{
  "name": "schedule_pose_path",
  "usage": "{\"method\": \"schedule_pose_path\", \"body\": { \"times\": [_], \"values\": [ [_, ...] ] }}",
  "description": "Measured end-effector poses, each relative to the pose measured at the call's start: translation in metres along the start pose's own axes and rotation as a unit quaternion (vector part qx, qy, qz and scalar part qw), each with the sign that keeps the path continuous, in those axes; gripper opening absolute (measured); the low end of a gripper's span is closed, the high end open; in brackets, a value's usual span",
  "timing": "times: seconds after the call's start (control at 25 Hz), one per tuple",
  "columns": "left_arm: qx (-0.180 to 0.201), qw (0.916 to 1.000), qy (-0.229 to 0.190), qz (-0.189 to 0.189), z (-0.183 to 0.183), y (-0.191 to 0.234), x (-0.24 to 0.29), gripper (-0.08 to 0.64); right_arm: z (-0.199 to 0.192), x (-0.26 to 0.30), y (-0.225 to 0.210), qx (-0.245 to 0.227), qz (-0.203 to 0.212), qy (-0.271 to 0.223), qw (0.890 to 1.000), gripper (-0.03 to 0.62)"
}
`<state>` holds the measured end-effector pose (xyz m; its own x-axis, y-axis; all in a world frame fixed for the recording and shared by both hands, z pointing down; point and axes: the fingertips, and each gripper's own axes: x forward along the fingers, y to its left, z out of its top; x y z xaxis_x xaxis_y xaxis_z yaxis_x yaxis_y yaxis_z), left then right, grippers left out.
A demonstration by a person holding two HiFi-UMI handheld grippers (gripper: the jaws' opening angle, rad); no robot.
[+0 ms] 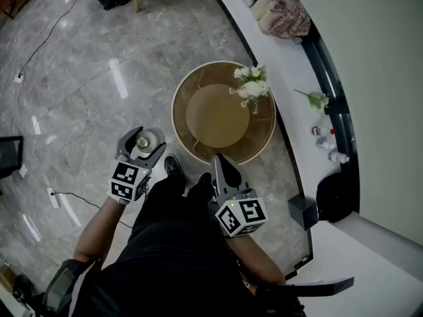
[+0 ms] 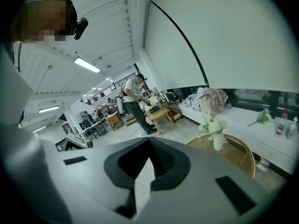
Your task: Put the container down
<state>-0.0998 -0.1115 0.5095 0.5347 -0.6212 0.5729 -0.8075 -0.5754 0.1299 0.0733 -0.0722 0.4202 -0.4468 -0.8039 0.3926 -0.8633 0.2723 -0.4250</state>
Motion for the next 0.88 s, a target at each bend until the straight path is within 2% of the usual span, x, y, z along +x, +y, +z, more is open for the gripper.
{"method": "schedule_pose_path", "body": {
  "times": [0.16,0.28,0.52,0.88],
  "values": [
    [0.024,0.9996,-0.007,-0.009,-0.006,0.007,0.047,0.337,-0.008,0.022,-0.021,0.009,-0.002,0.023,1.000,0.006],
    [0.042,0.9991,0.009,-0.004,-0.023,0.010,0.082,0.337,-0.029,0.034,-0.037,0.027,0.004,0.047,0.999,0.006],
    [0.046,0.9976,0.052,-0.003,-0.062,0.005,0.145,0.337,-0.059,0.047,-0.070,0.053,0.008,0.093,0.994,0.006],
    [0.053,0.9955,0.079,0.006,-0.111,0.008,0.209,0.337,-0.098,0.050,-0.109,0.075,-0.005,0.140,0.987,0.006]
  ]
}}
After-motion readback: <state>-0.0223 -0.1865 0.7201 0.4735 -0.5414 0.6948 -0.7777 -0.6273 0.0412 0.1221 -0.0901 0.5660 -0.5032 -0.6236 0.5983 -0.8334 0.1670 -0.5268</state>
